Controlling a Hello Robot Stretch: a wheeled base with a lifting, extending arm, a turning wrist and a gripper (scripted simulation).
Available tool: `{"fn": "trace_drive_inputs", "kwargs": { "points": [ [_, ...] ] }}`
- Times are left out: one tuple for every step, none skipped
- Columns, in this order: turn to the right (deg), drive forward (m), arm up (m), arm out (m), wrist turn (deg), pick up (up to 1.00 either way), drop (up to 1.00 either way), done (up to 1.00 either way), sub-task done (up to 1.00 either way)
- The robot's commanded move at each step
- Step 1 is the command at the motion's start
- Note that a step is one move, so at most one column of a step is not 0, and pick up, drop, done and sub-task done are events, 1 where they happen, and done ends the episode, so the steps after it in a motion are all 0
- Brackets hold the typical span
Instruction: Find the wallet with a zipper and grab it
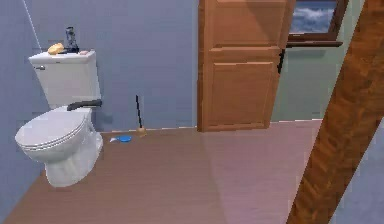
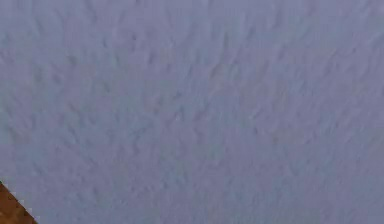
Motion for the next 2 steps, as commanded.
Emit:
{"fn": "trace_drive_inputs", "kwargs": {
  "points": [
    [0.0,0.55,0.00,0.00,0.0,0.00,0.00,0.00,0.00],
    [-3.0,0.00,0.00,0.00,0.0,0.00,0.00,0.00,0.00]
  ]
}}
